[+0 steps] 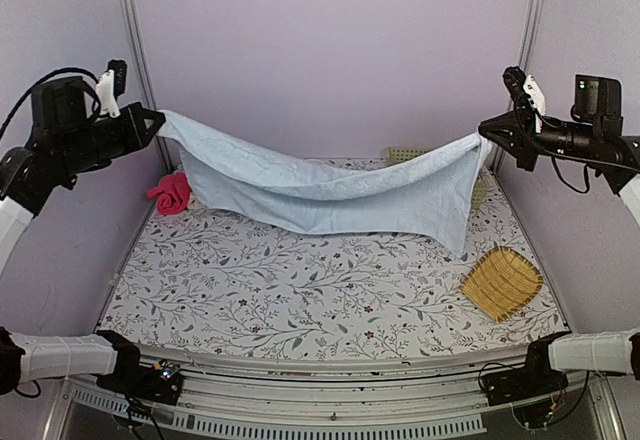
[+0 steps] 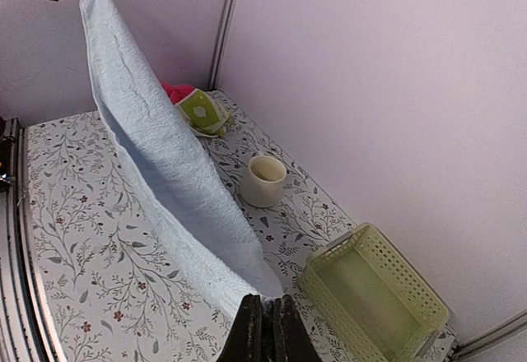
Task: Roll the towels
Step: Flatten out the towel at the center of the board.
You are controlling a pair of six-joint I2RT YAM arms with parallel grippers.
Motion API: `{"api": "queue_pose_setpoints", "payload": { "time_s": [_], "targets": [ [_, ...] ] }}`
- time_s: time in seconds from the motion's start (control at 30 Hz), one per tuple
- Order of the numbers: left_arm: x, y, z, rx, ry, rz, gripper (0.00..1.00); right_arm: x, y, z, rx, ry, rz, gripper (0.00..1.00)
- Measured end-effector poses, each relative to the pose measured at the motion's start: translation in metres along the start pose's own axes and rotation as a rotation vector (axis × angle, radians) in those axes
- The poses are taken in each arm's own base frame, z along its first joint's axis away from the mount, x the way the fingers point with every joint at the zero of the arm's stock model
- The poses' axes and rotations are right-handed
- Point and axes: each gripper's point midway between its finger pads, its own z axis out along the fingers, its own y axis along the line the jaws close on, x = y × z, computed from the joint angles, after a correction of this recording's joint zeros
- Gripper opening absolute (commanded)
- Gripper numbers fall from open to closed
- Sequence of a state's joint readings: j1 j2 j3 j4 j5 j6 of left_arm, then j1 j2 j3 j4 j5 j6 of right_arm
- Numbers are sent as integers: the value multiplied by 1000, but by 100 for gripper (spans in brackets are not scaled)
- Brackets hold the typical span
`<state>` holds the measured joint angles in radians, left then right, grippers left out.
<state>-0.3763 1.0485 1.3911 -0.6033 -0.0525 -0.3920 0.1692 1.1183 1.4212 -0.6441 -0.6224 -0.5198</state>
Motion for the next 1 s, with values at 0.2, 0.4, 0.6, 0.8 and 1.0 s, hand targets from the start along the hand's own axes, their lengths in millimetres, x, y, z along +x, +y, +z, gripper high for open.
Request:
{"api": "queue_pose_setpoints", "payload": {
  "time_s": [0.2, 0.4, 0.6, 0.8, 1.0],
  "targets": [
    [-24, -22, -103, 176, -196, -11, 0, -25, 57, -53, -136, -136, -44, 2],
    [-27, -26, -113, 213, -225, -54, 0, -18, 68, -51, -203, -165, -25, 2],
    [66, 35, 35, -119, 142, -93, 0, 84, 26, 43, -210, 41, 188, 3],
    [222, 146, 147, -394, 594, -152, 43, 225, -31, 159, -159, 341, 403, 32],
    [233, 168, 170, -428, 631, -207, 53, 234, -85, 187, -5, 376, 451, 47]
  ]
}}
